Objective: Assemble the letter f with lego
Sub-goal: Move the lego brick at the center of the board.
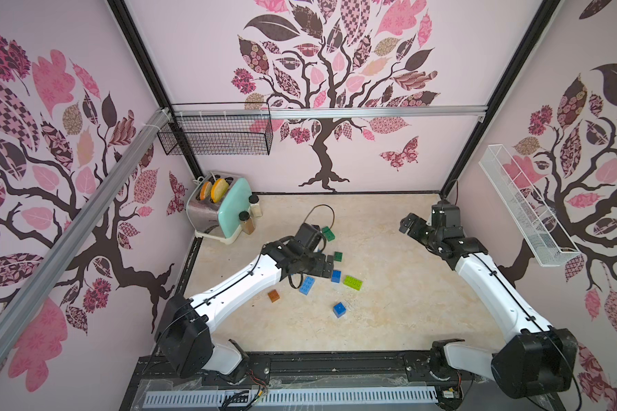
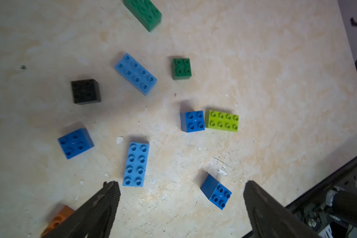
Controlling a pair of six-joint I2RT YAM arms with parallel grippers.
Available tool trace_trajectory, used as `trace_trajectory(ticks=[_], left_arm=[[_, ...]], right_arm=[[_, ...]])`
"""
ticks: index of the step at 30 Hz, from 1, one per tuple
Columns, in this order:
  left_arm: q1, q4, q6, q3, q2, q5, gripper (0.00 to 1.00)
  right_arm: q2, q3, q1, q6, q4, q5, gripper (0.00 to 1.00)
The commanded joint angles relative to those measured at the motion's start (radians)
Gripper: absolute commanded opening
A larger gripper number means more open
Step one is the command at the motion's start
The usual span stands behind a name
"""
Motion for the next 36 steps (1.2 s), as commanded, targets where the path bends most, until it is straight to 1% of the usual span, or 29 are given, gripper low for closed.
trace_trajectory(ticks=[1,6,13,16,24,31,36], left_arm=[[-0.044,-0.067,0.002,0.063,0.090,0.045,0.96],[-0.065,-0.120,-0.024,0.170,0.261,0.068,0.87],[-0.064,-0.135,-0.037,0.275,0.424,0.026,0.75],[-0.051,-0.133,-0.051,0.294,0.456,0.004,0.71],[-0.027,-0.147,-0.057,0.366,0.543,0.011,0.59],[-0.018,-0.157,-0.085,0.381,0.578,0.016,0.49],[-0.010,-0.152,-0.113,0.387,0.590,0.017,0.37]], right_arm=[[-0.031,-0.030,0.016,0.020,-0.164,-0.084,1.00],[-0.089,-0.088,0.018,-0.030,-0.257,-0.119,0.99],[-0.178,-0.204,0.019,-0.039,-0.281,-0.157,0.99],[-0.197,-0.216,0.018,-0.054,-0.293,-0.167,1.00],[-0.198,-0.210,0.019,-0.071,-0.301,-0.186,0.99],[-0.181,-0.201,0.019,-0.076,-0.305,-0.196,1.00],[-0.174,-0.200,0.019,-0.079,-0.305,-0.197,1.00]])
